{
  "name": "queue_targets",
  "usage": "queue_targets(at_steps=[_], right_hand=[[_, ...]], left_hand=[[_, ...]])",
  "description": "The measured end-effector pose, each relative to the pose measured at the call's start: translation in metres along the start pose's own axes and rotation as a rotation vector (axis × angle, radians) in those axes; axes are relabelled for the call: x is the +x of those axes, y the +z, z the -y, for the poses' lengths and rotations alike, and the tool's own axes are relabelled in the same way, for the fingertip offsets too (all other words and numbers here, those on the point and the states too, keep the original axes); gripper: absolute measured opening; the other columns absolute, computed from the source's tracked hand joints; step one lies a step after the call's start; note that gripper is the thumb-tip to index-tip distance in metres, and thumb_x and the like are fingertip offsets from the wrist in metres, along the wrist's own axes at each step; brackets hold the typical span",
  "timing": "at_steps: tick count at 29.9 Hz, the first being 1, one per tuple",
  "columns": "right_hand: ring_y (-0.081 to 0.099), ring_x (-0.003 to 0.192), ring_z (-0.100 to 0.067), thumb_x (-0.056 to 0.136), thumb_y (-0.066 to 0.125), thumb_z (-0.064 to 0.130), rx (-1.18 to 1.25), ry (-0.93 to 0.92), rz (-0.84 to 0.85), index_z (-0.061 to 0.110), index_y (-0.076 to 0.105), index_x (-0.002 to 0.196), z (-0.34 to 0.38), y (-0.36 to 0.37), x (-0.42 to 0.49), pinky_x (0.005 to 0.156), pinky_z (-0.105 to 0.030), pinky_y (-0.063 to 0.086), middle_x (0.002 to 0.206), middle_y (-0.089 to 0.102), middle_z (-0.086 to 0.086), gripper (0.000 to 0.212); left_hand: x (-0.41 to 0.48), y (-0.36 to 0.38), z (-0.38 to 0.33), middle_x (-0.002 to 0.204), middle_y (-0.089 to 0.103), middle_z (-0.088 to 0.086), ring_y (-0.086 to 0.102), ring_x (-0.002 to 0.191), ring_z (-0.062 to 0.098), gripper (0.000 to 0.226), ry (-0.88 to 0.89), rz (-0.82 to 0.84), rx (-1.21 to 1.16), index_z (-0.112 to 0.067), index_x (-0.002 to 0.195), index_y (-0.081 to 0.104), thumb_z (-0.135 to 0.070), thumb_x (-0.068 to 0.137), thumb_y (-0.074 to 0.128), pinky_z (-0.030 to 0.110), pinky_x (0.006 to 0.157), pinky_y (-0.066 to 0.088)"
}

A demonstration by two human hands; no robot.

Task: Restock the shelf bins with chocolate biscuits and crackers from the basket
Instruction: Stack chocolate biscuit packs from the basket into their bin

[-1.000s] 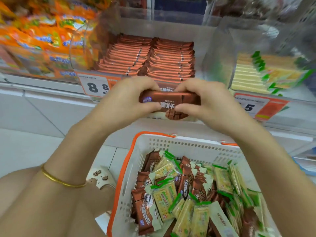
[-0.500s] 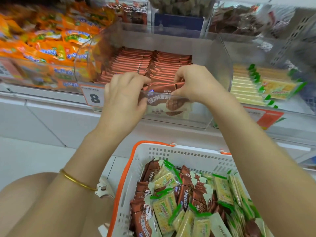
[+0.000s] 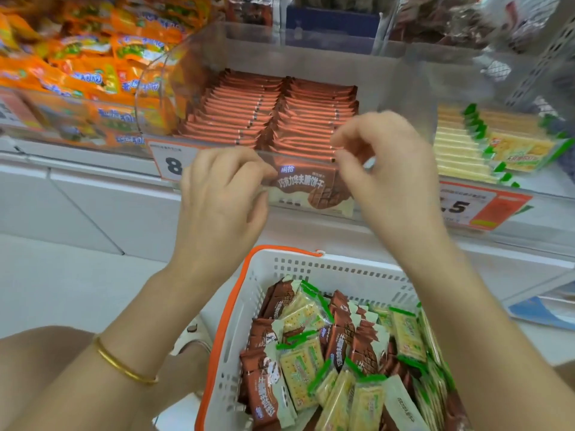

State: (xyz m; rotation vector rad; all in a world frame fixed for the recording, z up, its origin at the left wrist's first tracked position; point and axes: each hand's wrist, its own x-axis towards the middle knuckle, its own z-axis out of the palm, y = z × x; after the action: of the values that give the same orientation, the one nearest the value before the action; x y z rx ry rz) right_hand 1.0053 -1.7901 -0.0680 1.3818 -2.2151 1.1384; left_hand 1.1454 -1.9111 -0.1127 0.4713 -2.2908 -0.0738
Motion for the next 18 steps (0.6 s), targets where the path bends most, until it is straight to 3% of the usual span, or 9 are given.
queue_targets(at_steps=[2, 4, 6, 9, 14, 18], right_hand=[[0.057, 0.080, -0.017, 0.085, 0.056, 0.010, 0.058, 0.005, 0.104, 0.021, 0.064, 0.094, -0.003, 0.023, -0.038, 0.067, -0.038, 0.048, 0.092, 0.059, 0.005, 0.016], [0.058, 0.085, -0.018, 0.089, 0.053, 0.011, -0.025, 0.097, 0.457, 0.022, 0.064, 0.100, -0.021, 0.067, -0.072, 0.071, -0.037, 0.049, 0.097, 0.060, 0.004, 0.019], [0.060, 0.094, -0.022, 0.091, 0.050, 0.012, -0.115, 0.166, 0.793, 0.021, 0.063, 0.105, -0.048, 0.116, -0.103, 0.077, -0.038, 0.050, 0.105, 0.062, 0.000, 0.021], [0.058, 0.104, -0.027, 0.092, 0.047, 0.009, -0.122, 0.184, 1.100, 0.015, 0.062, 0.109, -0.074, 0.169, -0.141, 0.084, -0.039, 0.049, 0.112, 0.063, -0.006, 0.024], [0.054, 0.108, -0.030, 0.093, 0.054, 0.026, -0.208, -0.037, 1.386, 0.010, 0.057, 0.112, -0.064, 0.205, -0.177, 0.084, -0.038, 0.046, 0.113, 0.059, -0.011, 0.025], [0.039, 0.125, -0.029, 0.090, 0.058, 0.041, -0.451, -0.247, 1.450, 0.016, 0.052, 0.128, -0.052, 0.218, -0.204, 0.096, -0.043, 0.038, 0.130, 0.048, -0.008, 0.046]], left_hand=[[-0.017, 0.004, 0.005, 0.099, 0.062, 0.002, 0.050, 0.097, 0.028, 0.019, 0.018, 0.115, 0.016, -0.012, 0.096, 0.067, -0.008, 0.079, 0.059, 0.038, 0.079, 0.034], [-0.034, 0.010, 0.012, 0.098, 0.063, 0.000, 0.047, 0.098, 0.025, 0.020, -0.004, 0.332, 0.018, -0.016, 0.096, 0.067, -0.018, 0.080, 0.054, 0.039, 0.080, 0.037], [-0.049, 0.014, 0.014, 0.108, 0.063, -0.002, 0.047, 0.108, 0.025, 0.022, -0.032, 0.587, 0.040, -0.019, 0.105, 0.066, -0.021, 0.085, 0.056, 0.040, 0.087, 0.036], [-0.062, 0.022, 0.015, 0.128, 0.053, -0.009, 0.038, 0.122, 0.017, 0.032, -0.005, 0.834, 0.097, -0.028, 0.124, 0.056, -0.028, 0.093, 0.052, 0.031, 0.095, 0.028], [-0.065, 0.029, 0.015, 0.131, 0.051, -0.008, 0.036, 0.123, 0.016, 0.034, 0.032, 0.913, 0.142, -0.029, 0.128, 0.051, -0.031, 0.095, 0.048, 0.029, 0.095, 0.030], [-0.062, 0.032, 0.012, 0.130, 0.052, -0.005, 0.037, 0.122, 0.018, 0.033, 0.036, 0.948, 0.126, -0.026, 0.127, 0.053, -0.030, 0.094, 0.050, 0.033, 0.098, 0.033]])
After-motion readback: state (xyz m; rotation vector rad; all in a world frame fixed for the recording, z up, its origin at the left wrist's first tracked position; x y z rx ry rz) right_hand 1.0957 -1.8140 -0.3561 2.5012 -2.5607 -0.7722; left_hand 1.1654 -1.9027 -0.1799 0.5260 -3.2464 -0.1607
